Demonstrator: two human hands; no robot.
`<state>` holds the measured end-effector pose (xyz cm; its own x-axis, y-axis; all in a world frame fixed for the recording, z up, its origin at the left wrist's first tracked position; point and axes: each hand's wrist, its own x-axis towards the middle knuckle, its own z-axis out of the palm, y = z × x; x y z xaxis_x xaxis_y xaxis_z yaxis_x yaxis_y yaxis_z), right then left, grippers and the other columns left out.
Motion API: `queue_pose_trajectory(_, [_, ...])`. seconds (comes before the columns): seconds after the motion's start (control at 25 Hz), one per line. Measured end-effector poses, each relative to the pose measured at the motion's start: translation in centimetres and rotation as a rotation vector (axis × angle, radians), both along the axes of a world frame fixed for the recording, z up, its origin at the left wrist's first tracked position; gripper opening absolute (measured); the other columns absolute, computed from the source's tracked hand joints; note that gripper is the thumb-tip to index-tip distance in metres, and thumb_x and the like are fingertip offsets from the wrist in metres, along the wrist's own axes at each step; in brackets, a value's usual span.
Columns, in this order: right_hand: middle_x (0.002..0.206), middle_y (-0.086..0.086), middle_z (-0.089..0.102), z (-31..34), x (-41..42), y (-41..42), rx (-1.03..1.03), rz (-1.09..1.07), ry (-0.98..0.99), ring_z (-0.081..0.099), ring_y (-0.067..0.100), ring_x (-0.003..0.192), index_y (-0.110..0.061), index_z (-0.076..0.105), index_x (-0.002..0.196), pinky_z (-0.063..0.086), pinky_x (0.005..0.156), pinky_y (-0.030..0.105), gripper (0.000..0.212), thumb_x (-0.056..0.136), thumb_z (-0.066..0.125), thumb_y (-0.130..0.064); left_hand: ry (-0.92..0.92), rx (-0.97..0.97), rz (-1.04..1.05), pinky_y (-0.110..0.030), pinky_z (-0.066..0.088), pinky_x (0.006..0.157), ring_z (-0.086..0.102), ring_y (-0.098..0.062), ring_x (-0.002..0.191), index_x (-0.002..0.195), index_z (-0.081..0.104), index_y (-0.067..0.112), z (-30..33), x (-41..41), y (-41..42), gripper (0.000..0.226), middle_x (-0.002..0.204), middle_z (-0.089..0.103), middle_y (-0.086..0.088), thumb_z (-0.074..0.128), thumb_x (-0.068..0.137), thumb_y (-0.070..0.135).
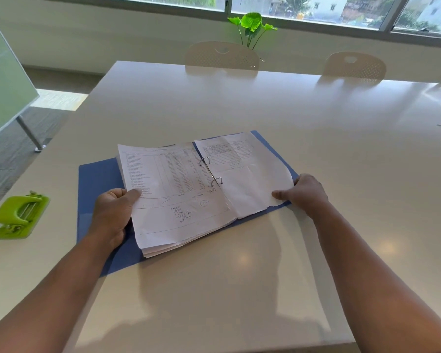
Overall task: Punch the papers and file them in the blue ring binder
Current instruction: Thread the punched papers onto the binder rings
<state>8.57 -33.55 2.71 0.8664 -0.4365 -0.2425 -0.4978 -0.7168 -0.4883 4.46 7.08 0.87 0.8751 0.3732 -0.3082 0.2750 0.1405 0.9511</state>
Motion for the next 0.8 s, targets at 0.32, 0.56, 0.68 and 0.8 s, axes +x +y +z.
queue_pose_trajectory(0.32, [0.093,0.007,0.07,1.2,-0.1,2.7,0.603,-0.042,-0.413,0.066,0.026,0.088,-0.017,0.066,0.094,0.058,0.08,0.042,0.015,0.085,0.077,-0.017,-0.013,0.022,0.011,-0.056,0.06,0.088,0.075,-0.033,0.093,0.085,0.063,0.009,0.0,-0.1,0.0,0.016,0.098,0.077,-0.011,0.072,0.093,0.019])
queue_pose_trajectory(0.56, [0.078,0.004,0.068,5.8,-0.9,7.0,0.749,0.09,-0.717,0.062,0.021,0.073,-0.02,0.067,0.082,0.051,0.066,0.04,0.009,0.086,0.073,-0.026,-0.03,0.066,0.05,-0.052,0.061,0.085,0.073,-0.031,0.094,0.092,0.057,0.014,0.1,-0.2,-0.3,0.014,0.101,0.073,-0.011,0.07,0.094,0.017])
queue_pose_trajectory(0.68, [0.075,-0.005,0.07,6.8,-2.0,10.8,0.764,0.242,-0.775,0.062,0.014,0.07,-0.021,0.068,0.083,0.051,0.064,0.035,0.007,0.089,0.071,-0.023,-0.042,0.082,0.07,-0.05,0.06,0.086,0.071,-0.029,0.096,0.107,0.051,0.017,0.1,-0.1,-0.2,0.024,0.105,0.069,-0.009,0.069,0.092,0.009])
queue_pose_trajectory(0.8, [0.074,-0.005,0.068,5.8,-2.8,14.5,0.785,0.4,-0.713,0.058,0.013,0.068,-0.024,0.069,0.077,0.05,0.064,0.037,0.01,0.087,0.071,-0.027,-0.084,0.081,0.058,-0.045,0.06,0.081,0.071,-0.025,0.091,0.118,0.048,0.023,0.1,-0.3,-0.3,0.038,0.101,0.07,-0.005,0.062,0.09,0.001])
